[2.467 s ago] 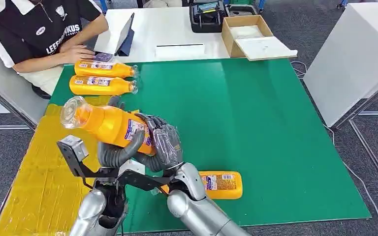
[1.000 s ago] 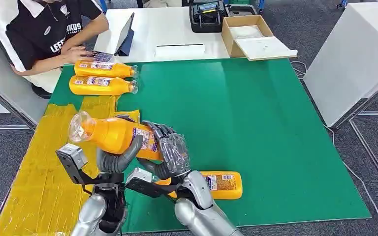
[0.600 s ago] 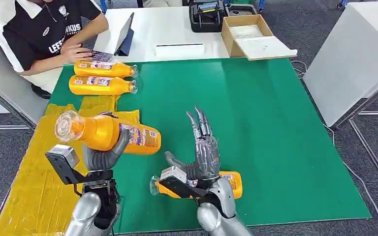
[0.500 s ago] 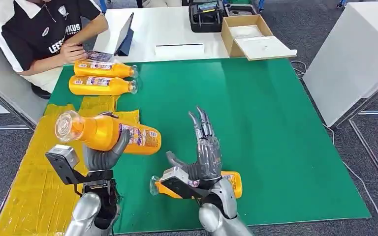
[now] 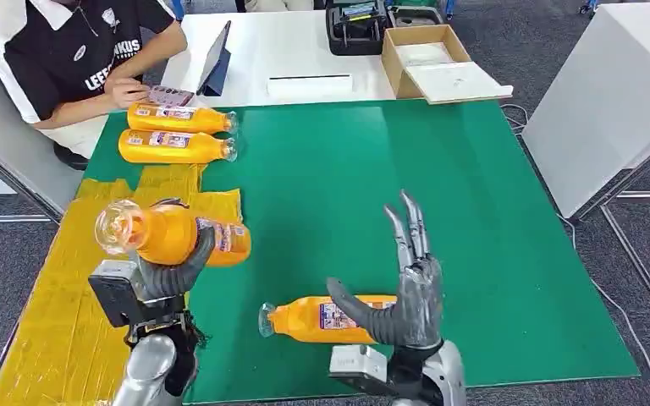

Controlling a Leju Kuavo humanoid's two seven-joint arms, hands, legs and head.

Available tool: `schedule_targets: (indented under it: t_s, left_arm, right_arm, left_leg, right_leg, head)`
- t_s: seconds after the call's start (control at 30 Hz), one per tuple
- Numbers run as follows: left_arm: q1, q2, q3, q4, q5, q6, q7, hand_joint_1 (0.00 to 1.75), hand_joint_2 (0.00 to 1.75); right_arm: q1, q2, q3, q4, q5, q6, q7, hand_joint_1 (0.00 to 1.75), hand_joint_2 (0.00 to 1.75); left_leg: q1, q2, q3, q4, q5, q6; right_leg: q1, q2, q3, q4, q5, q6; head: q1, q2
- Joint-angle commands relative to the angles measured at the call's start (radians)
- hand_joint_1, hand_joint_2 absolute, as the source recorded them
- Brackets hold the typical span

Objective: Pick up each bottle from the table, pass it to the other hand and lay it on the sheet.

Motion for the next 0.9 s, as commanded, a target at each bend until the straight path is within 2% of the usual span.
schedule_targets:
  t_s: [0.03, 0.07, 0.13, 0.23, 0.3, 0.4, 0.43, 0.5, 0.53, 0.57, 0.6, 0.63, 0.67, 0.7, 0.73, 0.77, 0.8, 0.83, 0.9]
  left_arm:
    - [0.057, -0.026, 0.312, 0.062, -0.704, 0.222, -0.101, 1.75, 1.75]
    - [0.065, -0.059, 0.410, 0.041, -0.858, 0.222, -0.160, 1.75, 1.75]
    - [0.068, -0.072, 0.455, 0.040, -0.948, 0.222, -0.160, 1.75, 1.75]
    - [0.063, -0.079, 0.475, 0.042, -1.002, 0.222, -0.160, 1.75, 1.75]
    - [0.053, -0.095, 0.488, 0.051, -1.126, 0.222, -0.111, 1.75, 1.75]
    - [0.085, -0.019, 0.360, 0.049, -1.284, 0.222, 0.110, 1.75, 1.75]
    - [0.085, -0.006, 0.338, 0.063, -1.293, 0.222, 0.141, 1.75, 1.75]
    - [0.083, 0.065, 0.233, 0.101, -1.360, 0.222, 0.294, 1.75, 1.75]
    - [0.082, 0.070, 0.224, 0.109, -1.359, 0.222, 0.302, 1.75, 1.75]
    - [0.051, 0.104, 0.179, 0.166, -1.376, 0.222, 0.356, 1.75, 1.75]
    - [0.038, 0.130, 0.125, 0.191, -1.376, 0.222, 0.414, 1.75, 1.75]
    - [0.038, 0.130, 0.125, 0.191, -1.376, 0.222, 0.414, 1.75, 1.75]
    - [-0.013, 0.182, -0.021, 0.260, -1.376, 0.222, 0.552, 1.75, 1.75]
    - [-0.022, 0.185, -0.035, 0.272, -1.376, 0.222, 0.570, 1.75, 1.75]
    - [-0.056, 0.199, -0.131, 0.316, -1.376, 0.222, 0.651, 1.75, 1.75]
    - [-0.070, 0.201, -0.156, 0.338, -1.376, 0.222, 0.668, 1.75, 1.75]
    - [-0.099, 0.191, -0.188, 0.382, -1.376, 0.222, 0.687, 1.75, 1.75]
    - [-0.108, 0.184, -0.193, 0.399, -1.376, 0.222, 0.689, 1.75, 1.75]
    - [-0.127, 0.177, -0.206, 0.439, -1.376, 0.222, 0.694, 1.75, 1.75]
  right_arm:
    - [0.107, -0.157, 0.029, -0.192, 0.110, 0.020, 0.084, 0.00, 1.75]
    - [0.124, -0.166, 0.018, -0.194, 0.115, 0.029, 0.089, 0.00, 1.75]
    - [0.133, -0.181, 0.012, -0.190, 0.118, 0.050, 0.094, 0.00, 1.75]
    - [0.137, -0.186, 0.007, -0.189, 0.107, 0.071, 0.095, 0.00, 1.75]
    - [0.140, -0.198, -0.004, -0.189, 0.101, 0.087, 0.095, 0.00, 1.75]
    - [0.133, -0.216, -0.012, -0.174, 0.074, 0.108, 0.085, 0.00, 1.75]
    - [0.131, -0.215, -0.014, -0.169, 0.070, 0.113, 0.082, 0.00, 1.75]
    - [0.127, -0.222, -0.016, -0.155, 0.056, 0.120, 0.079, 0.00, 1.75]
    - [0.130, -0.225, -0.017, -0.152, 0.054, 0.121, 0.078, 0.00, 1.75]
    - [0.136, -0.230, -0.024, -0.155, 0.051, 0.117, 0.079, 0.00, 1.75]
    - [0.146, -0.241, -0.039, -0.160, 0.044, 0.116, 0.078, 0.00, 1.75]
    - [0.146, -0.241, -0.039, -0.160, 0.044, 0.116, 0.078, 0.00, 1.75]
    - [0.167, -0.246, -0.065, -0.188, 0.039, 0.125, 0.084, 0.00, 1.75]
    - [0.168, -0.246, -0.066, -0.192, 0.040, 0.128, 0.085, 0.00, 1.75]
    - [0.176, -0.228, -0.084, -0.208, 0.058, 0.148, 0.097, 0.00, 1.75]
    - [0.178, -0.223, -0.089, -0.211, 0.064, 0.154, 0.101, 0.00, 1.75]
    - [0.179, -0.217, -0.094, -0.216, 0.072, 0.161, 0.111, 0.00, 1.75]
    - [0.178, -0.216, -0.094, -0.216, 0.074, 0.163, 0.113, 0.00, 1.75]
    - [0.180, -0.210, -0.095, -0.214, 0.078, 0.166, 0.117, 0.00, 1.75]
  left_leg:
    - [-0.002, 0.001, 0.010, -0.001, -0.004, -0.002]
    - [-0.001, 0.003, 0.012, -0.001, -0.006, -0.003]
    - [-0.001, 0.002, 0.007, 0.000, -0.004, -0.002]
    - [-0.001, 0.002, 0.008, 0.000, -0.005, -0.002]
    - [-0.001, 0.003, 0.009, 0.000, -0.008, -0.006]
    - [-0.001, 0.000, 0.007, 0.000, -0.005, -0.005]
    - [-0.001, 0.000, 0.009, 0.000, -0.006, -0.005]
    - [-0.001, 0.000, 0.009, 0.000, -0.006, -0.005]
    - [-0.001, 0.000, 0.006, -0.002, -0.003, -0.004]
    - [-0.002, 0.000, 0.013, 0.000, -0.007, -0.005]
    - [-0.001, -0.005, 0.006, -0.002, -0.002, -0.004]
    - [-0.002, -0.005, 0.011, -0.002, -0.004, -0.005]
    - [-0.001, -0.003, 0.008, -0.002, -0.003, -0.004]
    - [-0.001, -0.004, 0.009, -0.001, -0.004, -0.004]
    - [0.000, -0.005, 0.005, -0.001, -0.002, -0.004]
    - [-0.001, -0.009, 0.009, -0.001, -0.003, -0.004]
    - [-0.001, -0.006, 0.005, -0.001, -0.001, -0.003]
    - [-0.002, -0.010, 0.009, -0.001, -0.002, -0.004]
    - [-0.002, -0.006, 0.009, -0.001, -0.002, -0.003]
  right_leg:
    - [-0.001, -0.002, 0.009, 0.000, -0.004, 0.000]
    - [-0.001, 0.000, 0.010, 0.000, -0.005, 0.000]
    - [-0.001, -0.001, 0.006, 0.000, -0.004, -0.001]
    - [0.000, -0.001, 0.008, 0.000, -0.005, -0.001]
    - [-0.001, 0.000, 0.008, 0.001, -0.005, -0.001]
    - [0.000, -0.003, 0.006, 0.000, -0.005, -0.001]
    - [0.000, -0.004, 0.008, 0.000, -0.006, -0.001]
    - [-0.001, -0.003, 0.009, 0.000, -0.005, -0.001]
    - [0.000, -0.001, 0.005, -0.001, -0.003, -0.001]
    - [-0.001, -0.004, 0.013, 0.001, -0.008, 0.000]
    - [0.000, -0.007, 0.007, -0.001, -0.004, -0.001]
    - [-0.001, -0.008, 0.010, 0.000, -0.006, -0.001]
    - [0.000, -0.005, 0.007, -0.001, -0.004, -0.001]
    - [-0.001, -0.007, 0.009, 0.000, -0.005, -0.001]
    - [0.000, -0.007, 0.006, 0.000, -0.003, -0.001]
    - [-0.001, -0.011, 0.009, 0.000, -0.006, -0.001]
    - [-0.001, -0.007, 0.005, 0.000, -0.003, -0.001]
    - [-0.001, -0.013, 0.010, 0.001, -0.006, -0.001]
    - [-0.001, -0.009, 0.009, 0.000, -0.005, -0.001]
  head:
    - [0.000, 0.000]
    - [0.000, 0.000]
    - [0.000, 0.000]
    - [0.000, 0.000]
    - [0.000, 0.000]
    - [0.000, 0.000]
    - [0.000, 0.000]
    - [0.000, 0.000]
    - [0.000, 0.000]
    - [0.000, 0.000]
    - [0.000, 0.000]
    - [0.000, 0.000]
    - [0.000, 0.000]
    - [0.000, 0.000]
    - [0.000, 0.000]
    - [-0.001, 0.000]
    - [0.000, 0.000]
    - [0.000, 0.000]
    - [-0.001, 0.000]
